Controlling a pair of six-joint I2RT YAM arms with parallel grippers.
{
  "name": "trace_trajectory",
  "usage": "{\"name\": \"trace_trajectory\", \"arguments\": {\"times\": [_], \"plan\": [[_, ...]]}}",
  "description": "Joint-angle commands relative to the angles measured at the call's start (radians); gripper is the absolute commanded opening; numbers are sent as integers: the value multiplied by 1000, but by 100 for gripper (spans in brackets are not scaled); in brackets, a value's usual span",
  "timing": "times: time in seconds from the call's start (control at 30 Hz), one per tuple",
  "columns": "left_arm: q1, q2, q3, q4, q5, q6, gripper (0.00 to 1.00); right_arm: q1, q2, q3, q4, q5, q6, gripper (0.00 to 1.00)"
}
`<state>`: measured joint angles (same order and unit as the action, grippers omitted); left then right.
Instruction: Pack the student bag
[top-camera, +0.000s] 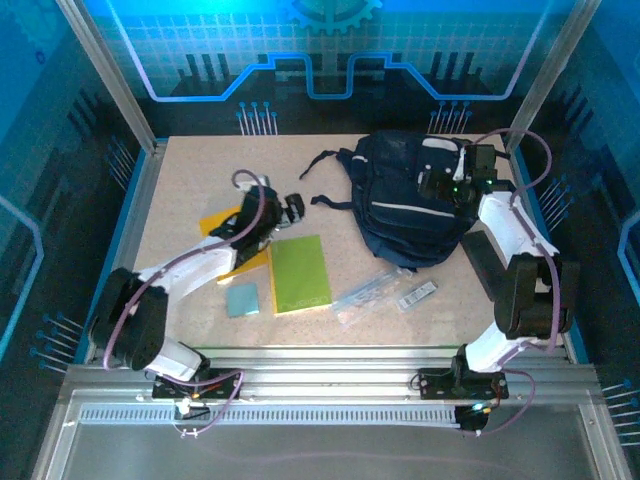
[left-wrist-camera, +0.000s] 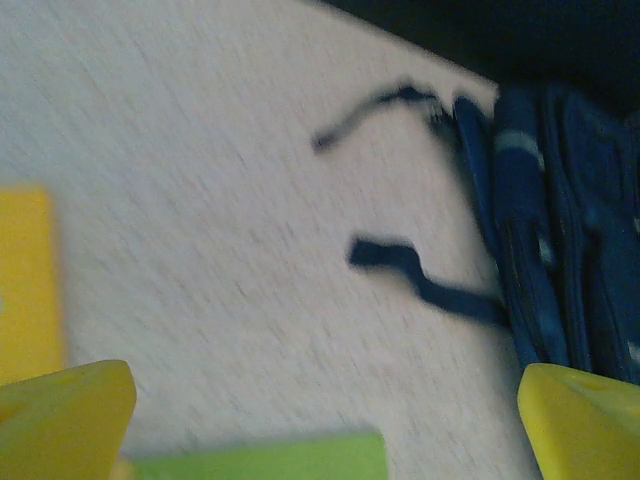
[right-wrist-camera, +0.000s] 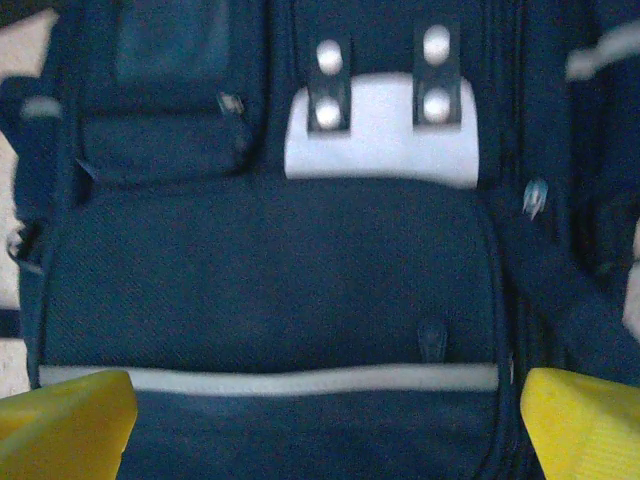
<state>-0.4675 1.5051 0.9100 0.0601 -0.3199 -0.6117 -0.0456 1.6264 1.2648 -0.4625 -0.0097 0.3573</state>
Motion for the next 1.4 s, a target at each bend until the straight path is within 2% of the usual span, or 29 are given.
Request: {"name": "trace_trajectory", "arguments": {"times": [0.0, 0.23, 0.33, 0.5, 0.8, 0.87, 0.9, 0.97, 1.0, 1.03, 1.2, 1.37], "plan": [[-98, 70, 59, -47, 46, -178, 99, -48, 37, 18, -158, -98, 70, 100], [-253, 264, 182, 29, 99, -310, 99, -159, -20, -116, -80, -118, 79, 100], [-294, 353, 260, 69, 121, -341, 99, -180, -11, -143, -61, -128, 70, 100], [-316, 523, 408, 136, 169, -395, 99, -197, -8, -184, -11, -166, 88, 100], [-314, 768, 636, 219, 189, -438, 98, -226, -167, -246, -3, -189, 114, 100], [-305, 809, 671, 274, 225, -445, 84, -239, -188, -253, -13, -188, 111, 100], [-299, 818, 670, 314, 237, -446, 67, -248, -198, -260, -12, -190, 111, 100], [-283, 809, 647, 389, 234, -443, 27, -260, -214, -272, -6, -185, 114, 100], [-271, 794, 635, 411, 232, -437, 10, -264, -219, -278, -2, -184, 119, 100], [-255, 777, 630, 412, 239, -426, 0, -269, -221, -281, 3, -185, 123, 100], [-158, 664, 605, 405, 347, -396, 0, -269, -201, -276, 18, -199, 133, 100], [-44, 535, 497, 417, 465, -429, 0, -271, -173, -252, 25, -236, 137, 100]]}}
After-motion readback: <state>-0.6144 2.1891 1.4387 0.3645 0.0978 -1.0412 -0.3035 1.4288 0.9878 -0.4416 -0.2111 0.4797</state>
